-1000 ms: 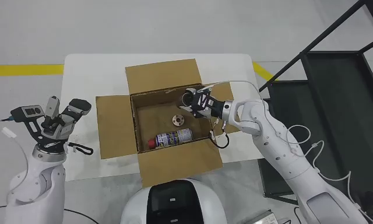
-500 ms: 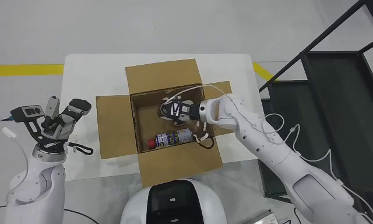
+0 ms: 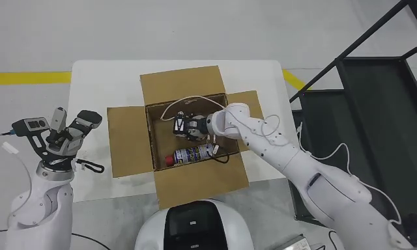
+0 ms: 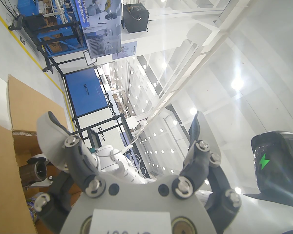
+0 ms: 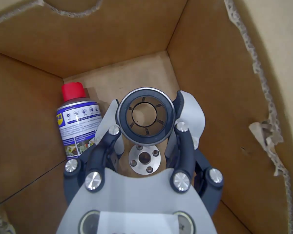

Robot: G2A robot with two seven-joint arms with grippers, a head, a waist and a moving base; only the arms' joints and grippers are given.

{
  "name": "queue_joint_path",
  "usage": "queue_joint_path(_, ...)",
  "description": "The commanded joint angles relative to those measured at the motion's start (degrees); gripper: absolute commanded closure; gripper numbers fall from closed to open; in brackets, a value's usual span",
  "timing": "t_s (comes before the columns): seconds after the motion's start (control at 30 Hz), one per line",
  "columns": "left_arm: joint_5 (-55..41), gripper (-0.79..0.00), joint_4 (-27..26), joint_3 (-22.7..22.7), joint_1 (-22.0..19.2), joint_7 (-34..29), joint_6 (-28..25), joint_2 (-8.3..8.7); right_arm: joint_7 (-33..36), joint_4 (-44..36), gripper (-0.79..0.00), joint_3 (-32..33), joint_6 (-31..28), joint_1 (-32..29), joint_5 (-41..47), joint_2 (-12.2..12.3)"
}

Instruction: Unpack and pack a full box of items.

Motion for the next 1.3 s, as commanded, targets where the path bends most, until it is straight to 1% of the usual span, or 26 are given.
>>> queue_joint_path(0.0, 0.0, -0.785, 0.0, 0.0, 0.0, 0.0, 0.0, 0.0, -1.3, 2.0, 0.0, -0.8, -0.1, 0.6, -0.4, -0.8)
queue_joint_path(0.23, 0.0, -0.785, 0.0, 0.0, 0.0, 0.0, 0.0, 0.0, -4.7, 8.1, 0.0, -3.2, -0.3, 2.6, -1.2, -3.7)
queue_joint_path(0.57, 0.0, -0.785, 0.0, 0.0, 0.0, 0.0, 0.0, 0.0, -4.7, 15.1, 0.0, -5.4, 0.4, 4.1, -2.8, -7.0)
queue_joint_path(0.6, 0.0, -0.785, 0.0, 0.0, 0.0, 0.0, 0.0, 0.0, -5.0, 15.6, -0.095, -5.5, 0.4, 4.1, -2.8, -7.3)
queue_joint_path(0.63, 0.0, -0.785, 0.0, 0.0, 0.0, 0.0, 0.0, 0.0, -5.1, 16.0, -0.323, -5.5, 0.3, 4.1, -2.9, -7.5)
queue_joint_path(0.67, 0.0, -0.785, 0.0, 0.0, 0.0, 0.0, 0.0, 0.0, -5.3, 16.4, -0.72, -5.6, 0.2, 4.1, -3.0, -7.6)
queue_joint_path(0.7, 0.0, -0.785, 0.0, 0.0, 0.0, 0.0, 0.0, 0.0, -5.4, 16.8, -0.785, -5.6, 0.0, 4.1, -3.0, -7.8)
queue_joint_path(0.83, 0.0, -0.785, 0.0, 0.0, 0.0, 0.0, 0.0, 0.0, -6.3, 17.4, -0.785, -5.1, -0.5, 4.2, -2.9, -8.1)
queue_joint_path(0.87, 0.0, -0.785, 0.0, 0.0, 0.0, 0.0, 0.0, 0.0, -7.6, 17.0, -0.785, -4.6, -0.9, 4.0, -2.3, -8.1)
queue_joint_path(1.0, 0.0, -0.785, 0.0, 0.0, 0.0, 0.0, 0.0, 0.0, -10.7, 14.3, -0.785, -2.8, -2.7, 3.6, -2.6, -7.1)
queue_joint_path(1.13, 0.0, -0.785, 0.0, 0.0, 0.0, 0.0, 0.0, 0.0, -12.5, 8.6, -0.785, 0.8, -4.0, 2.1, -2.5, -4.9)
queue_joint_path(1.27, 0.0, -0.785, 0.0, 0.0, 0.0, 0.0, 0.0, 0.0, -11.2, -0.6, -0.785, 6.5, -5.9, -1.4, -2.1, -1.6)
